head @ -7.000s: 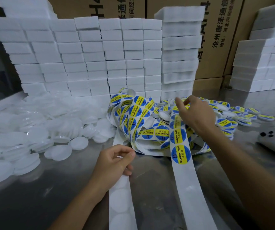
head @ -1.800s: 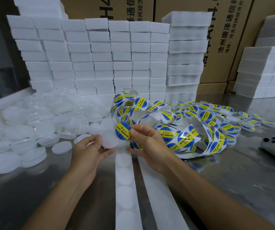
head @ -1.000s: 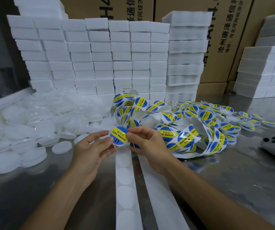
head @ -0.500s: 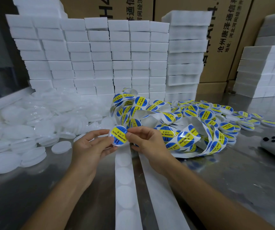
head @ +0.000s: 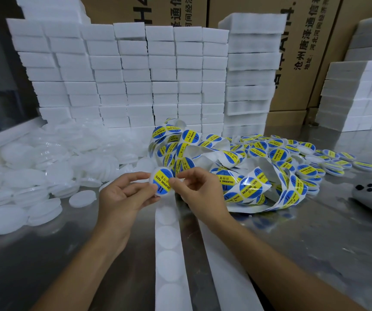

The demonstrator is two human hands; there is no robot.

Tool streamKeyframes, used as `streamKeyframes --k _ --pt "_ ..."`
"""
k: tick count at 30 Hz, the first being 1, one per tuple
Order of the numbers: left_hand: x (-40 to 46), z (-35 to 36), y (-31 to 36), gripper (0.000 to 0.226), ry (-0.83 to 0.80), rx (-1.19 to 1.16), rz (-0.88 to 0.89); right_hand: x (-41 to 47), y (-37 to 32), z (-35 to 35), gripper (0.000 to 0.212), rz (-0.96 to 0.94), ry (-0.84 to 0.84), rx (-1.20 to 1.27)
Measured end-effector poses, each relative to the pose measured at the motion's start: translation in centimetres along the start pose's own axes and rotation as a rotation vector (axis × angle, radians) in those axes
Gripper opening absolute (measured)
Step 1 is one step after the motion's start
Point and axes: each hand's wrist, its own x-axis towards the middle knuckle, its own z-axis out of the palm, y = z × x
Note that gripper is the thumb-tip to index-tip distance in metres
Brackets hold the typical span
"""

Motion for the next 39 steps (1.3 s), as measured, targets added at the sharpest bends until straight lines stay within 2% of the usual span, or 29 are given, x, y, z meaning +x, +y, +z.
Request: streamKeyframes --k 3,7,12,15,18,23,27,32,36,39 --pt "-0.1 0.1 0.3 0.028 -0.037 -0.064 -0.029 0.0 0.1 -0.1 0.022 -0.028 -0.016 -0.042" --pt "-0.4 0.5 0.2 0.041 -0.077 -0.18 -0.098 -0.6 -0.2 0.5 0.033 -0.086 -0.159 0.03" --pt "-0.5 0.7 0.0 0.04 -0.114 -0.24 -0.163 -0.4 -0.2 0.4 0.015 -0.034 -0.093 0.1" --pt "-0.7 1.0 -0.2 0.04 -0.149 -0.249 -0.191 -0.3 -0.1 0.1 0.026 -0.024 -0.087 0.04" --pt "-0.7 0.9 -0.1 0.039 -0.159 -0.245 -0.187 -0.4 -0.3 0.1 0.025 -0.019 -0.101 0.033" --pt "-0.7 0.9 -0.3 0.043 -0.19 -0.214 -0.167 -0.6 -0.2 0.6 0.042 0.03 -0.086 0.045" --pt "-0.9 0.8 -0.4 0.037 -0.254 -0.188 -0.171 -0.4 -0.2 0.3 0.038 -0.007 -0.05 0.002" --pt "-0.6 0.6 -0.4 0.037 -0.231 -0.151 -0.155 -0.4 0.0 0.5 0.033 0.017 -0.101 0.046" --pt "-0.9 0.5 -0.4 0.03 -0.277 -0.033 -0.127 -0.5 0.2 0.6 0.047 0.039 -0.034 -0.05" --pt "-0.9 0.2 -0.4 0.03 -0.303 0.073 -0.097 -0.4 0.5 0.3 0.047 0.012 -0.025 -0.074"
